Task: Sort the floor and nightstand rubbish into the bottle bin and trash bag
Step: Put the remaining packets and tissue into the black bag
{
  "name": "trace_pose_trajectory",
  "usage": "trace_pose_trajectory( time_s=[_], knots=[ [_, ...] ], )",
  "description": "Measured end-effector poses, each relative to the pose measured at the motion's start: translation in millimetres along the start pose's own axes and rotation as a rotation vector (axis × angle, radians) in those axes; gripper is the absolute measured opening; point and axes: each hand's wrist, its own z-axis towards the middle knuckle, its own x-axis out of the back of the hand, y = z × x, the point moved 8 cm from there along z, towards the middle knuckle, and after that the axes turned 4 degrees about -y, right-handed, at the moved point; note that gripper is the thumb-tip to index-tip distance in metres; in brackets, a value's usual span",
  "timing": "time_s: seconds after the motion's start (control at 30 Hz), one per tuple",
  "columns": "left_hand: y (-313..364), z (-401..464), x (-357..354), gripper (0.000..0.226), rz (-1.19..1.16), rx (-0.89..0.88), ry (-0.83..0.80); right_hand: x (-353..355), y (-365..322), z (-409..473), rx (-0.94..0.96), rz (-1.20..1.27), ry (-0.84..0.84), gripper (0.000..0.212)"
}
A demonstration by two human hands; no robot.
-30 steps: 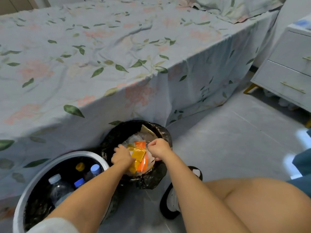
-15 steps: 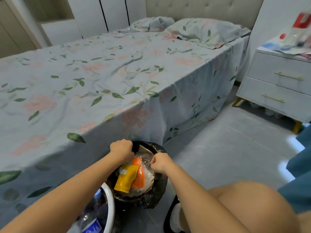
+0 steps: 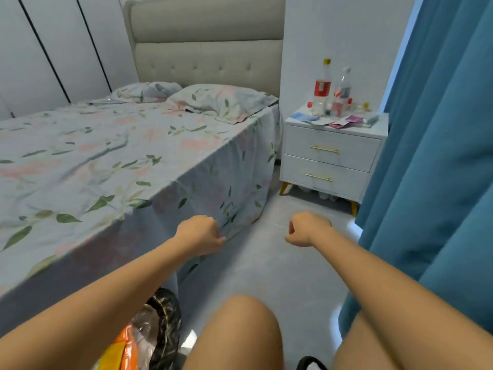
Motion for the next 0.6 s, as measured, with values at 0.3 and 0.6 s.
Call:
trace_pose_trajectory(
  time_s=[0.3,0.6],
  knots=[
    [76.5,194.6,-75.8,0.033,0.017,-0.096,-0.036,-73.5,105.4,151.4,-0.101,0.070,-0.010,0.026],
    [57.4,314.7,-152.1,0.023,-0.018,0.045,-0.365,-76.7,150.5,272.8,-0.140,0.051,-0.082,0.028]
  ],
)
